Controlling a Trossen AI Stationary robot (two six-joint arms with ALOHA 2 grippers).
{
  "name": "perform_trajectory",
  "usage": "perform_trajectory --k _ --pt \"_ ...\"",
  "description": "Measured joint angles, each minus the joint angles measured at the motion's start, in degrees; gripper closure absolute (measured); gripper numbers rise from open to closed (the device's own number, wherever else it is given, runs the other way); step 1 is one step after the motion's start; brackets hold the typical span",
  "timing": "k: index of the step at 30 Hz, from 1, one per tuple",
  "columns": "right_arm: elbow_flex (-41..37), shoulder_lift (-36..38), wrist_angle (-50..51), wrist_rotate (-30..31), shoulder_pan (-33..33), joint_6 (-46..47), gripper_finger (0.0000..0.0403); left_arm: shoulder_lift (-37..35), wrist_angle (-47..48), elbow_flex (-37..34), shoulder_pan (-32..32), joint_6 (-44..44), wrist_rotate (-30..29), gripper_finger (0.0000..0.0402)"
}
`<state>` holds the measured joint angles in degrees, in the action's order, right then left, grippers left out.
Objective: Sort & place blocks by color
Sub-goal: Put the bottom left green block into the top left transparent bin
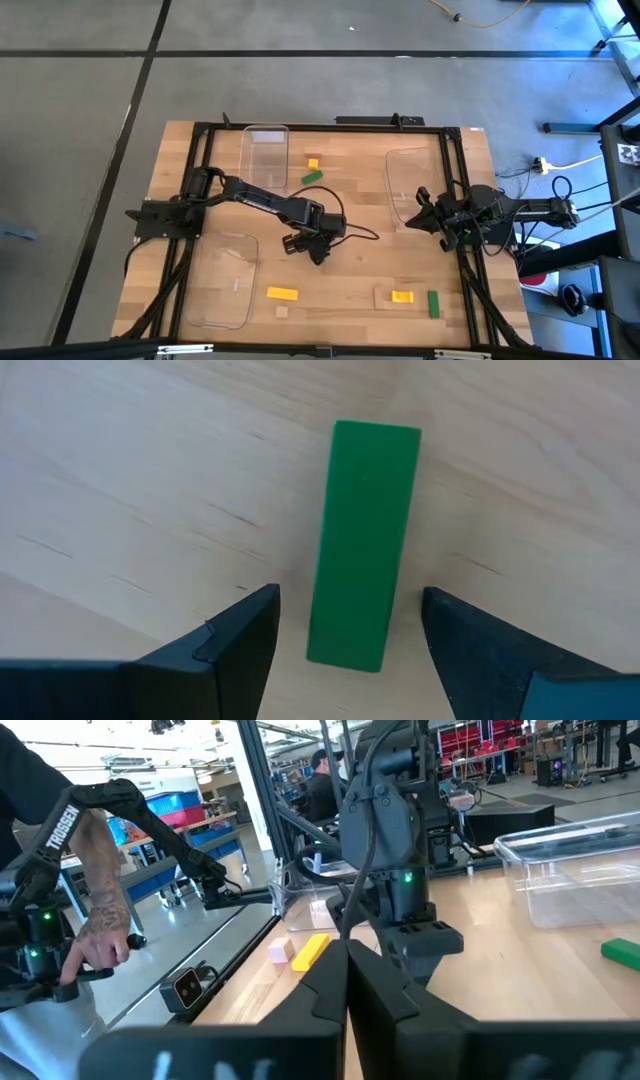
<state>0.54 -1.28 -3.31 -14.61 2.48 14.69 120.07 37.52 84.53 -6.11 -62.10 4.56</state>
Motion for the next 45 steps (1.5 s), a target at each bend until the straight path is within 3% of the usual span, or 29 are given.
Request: perform_trajectory --k 6,14,21,32,38,45 --pt "0.0 0.0 0.0 0.01 0.0 -0.05 0.0393 0.11 0.42 0.0 0.74 0.12 1.67 0.0194" --pt "-0.01 0.0 0.0 0.0 0.0 -0.03 0.0393 0.07 1.44 0.03 0.69 4.26 1.4 0.0314" --pt "0.0 0.0 0.0 0.0 0.0 0.03 0.0393 -3.18 2.91 -0.07 2.77 14.93 1.74 0.0314" --pt "-0.03 -0.07 -0.12 0.01 0.0 0.0 0.0393 -9.74 -2.26 -0.04 7.47 31.54 12.85 0.0314" --pt "-0.04 -0.18 -0.25 0.05 0.0 -0.1 0.0393 -14.97 -2.13 -0.2 9.47 46.18 20.38 0.0314" --pt "-0.04 -0.16 -0.22 -0.02 0.0 -0.17 0.0393 -22.82 -7.81 -0.07 11.13 50.86 18.5 0.0314"
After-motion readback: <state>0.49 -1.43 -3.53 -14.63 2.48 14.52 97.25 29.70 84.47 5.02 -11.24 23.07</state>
